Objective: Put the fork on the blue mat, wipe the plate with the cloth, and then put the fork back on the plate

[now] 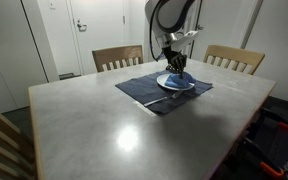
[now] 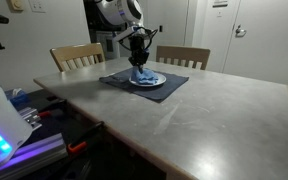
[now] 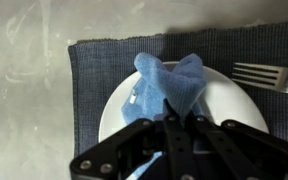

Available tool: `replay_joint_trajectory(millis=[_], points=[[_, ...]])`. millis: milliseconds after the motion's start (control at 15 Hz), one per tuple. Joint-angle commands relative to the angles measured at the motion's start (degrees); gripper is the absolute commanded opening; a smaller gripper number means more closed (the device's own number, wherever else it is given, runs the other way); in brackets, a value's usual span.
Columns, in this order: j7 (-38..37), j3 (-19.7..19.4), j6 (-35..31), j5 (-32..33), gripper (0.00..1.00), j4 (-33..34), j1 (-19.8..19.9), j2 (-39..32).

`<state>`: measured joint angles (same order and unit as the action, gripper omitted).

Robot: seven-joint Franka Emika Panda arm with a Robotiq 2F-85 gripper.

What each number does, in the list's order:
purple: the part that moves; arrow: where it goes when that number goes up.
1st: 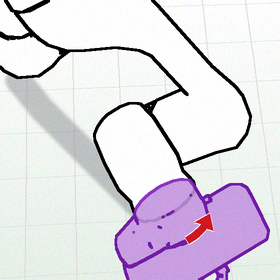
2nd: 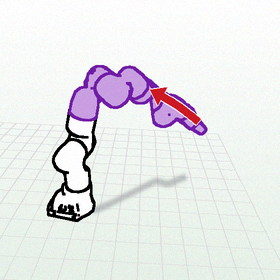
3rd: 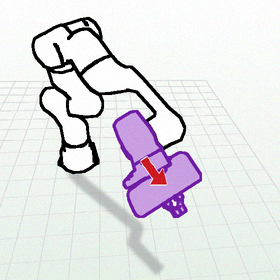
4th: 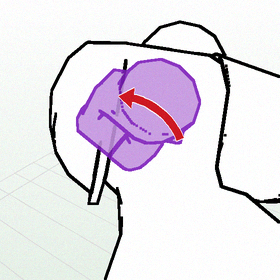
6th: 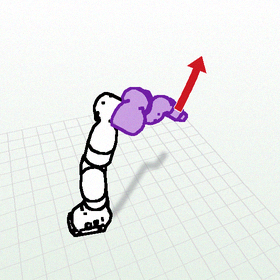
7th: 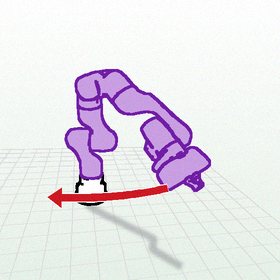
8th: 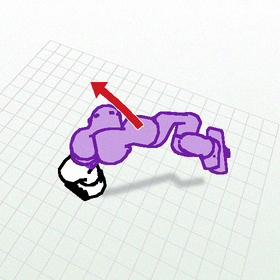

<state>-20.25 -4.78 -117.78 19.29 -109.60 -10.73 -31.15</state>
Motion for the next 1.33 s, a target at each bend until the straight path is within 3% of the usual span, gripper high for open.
replay_joint_trajectory(millis=[0, 467, 933, 1267], points=[[1.6, 1.45, -3.47, -1.83, 0.02, -0.09, 1.69, -0.7], [6.09, 2.55, -7.13, -4.45, 0.02, -0.37, 2.4, -0.78], [18.35, 5.68, -9.4, -10.19, 0.02, -1.9, 6.06, 0.68], [26.33, 6.86, -5.71, -13.69, 0.02, -1.78, 8.82, 1.17]])
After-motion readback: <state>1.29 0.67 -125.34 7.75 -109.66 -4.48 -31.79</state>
